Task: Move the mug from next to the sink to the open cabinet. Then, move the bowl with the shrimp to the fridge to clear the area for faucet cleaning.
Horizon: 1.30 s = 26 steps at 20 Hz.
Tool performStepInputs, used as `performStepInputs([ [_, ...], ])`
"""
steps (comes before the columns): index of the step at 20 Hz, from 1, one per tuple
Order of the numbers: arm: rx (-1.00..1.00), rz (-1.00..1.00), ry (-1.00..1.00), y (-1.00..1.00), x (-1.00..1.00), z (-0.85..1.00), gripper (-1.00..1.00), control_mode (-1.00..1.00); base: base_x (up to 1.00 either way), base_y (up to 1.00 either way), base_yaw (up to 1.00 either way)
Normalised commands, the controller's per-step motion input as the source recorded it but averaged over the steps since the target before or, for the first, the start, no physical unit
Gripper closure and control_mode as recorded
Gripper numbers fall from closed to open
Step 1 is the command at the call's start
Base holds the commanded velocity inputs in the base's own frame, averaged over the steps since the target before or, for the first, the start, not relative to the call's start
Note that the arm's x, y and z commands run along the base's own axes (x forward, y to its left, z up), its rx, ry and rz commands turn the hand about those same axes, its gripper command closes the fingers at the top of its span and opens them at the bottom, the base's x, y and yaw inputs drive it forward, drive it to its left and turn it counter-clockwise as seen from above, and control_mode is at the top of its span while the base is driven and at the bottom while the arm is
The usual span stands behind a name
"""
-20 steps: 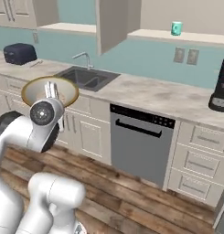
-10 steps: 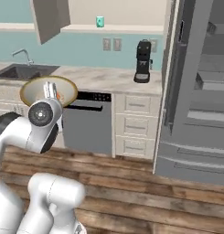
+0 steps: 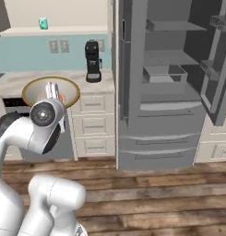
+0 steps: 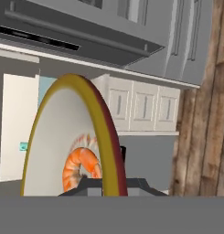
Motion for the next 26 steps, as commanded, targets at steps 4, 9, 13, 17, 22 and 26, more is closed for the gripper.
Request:
performStepInputs([
  [4,0.0,0.0,0.0,0.0,0.0,0.0,1.0,1.0,-0.69,-1.0,-0.22],
  [9,0.0,0.0,0.0,0.0,0.0,0.0,1.0,1.0,-0.16,-1.0,-0.04],
  [13,0.0,0.0,0.0,0.0,0.0,0.0,1.0,1.0,-0.45,-1.0,-0.11],
  [17,0.0,0.0,0.0,0.0,0.0,0.0,1.0,1.0,-0.25,-1.0,-0.38],
  [22,0.0,0.0,0.0,0.0,0.0,0.0,1.0,1.0,-0.03,-1.0,-0.6],
  [26,0.0,0.0,0.0,0.0,0.0,0.0,1.0,1.0,0.64,-0.64,-0.28],
])
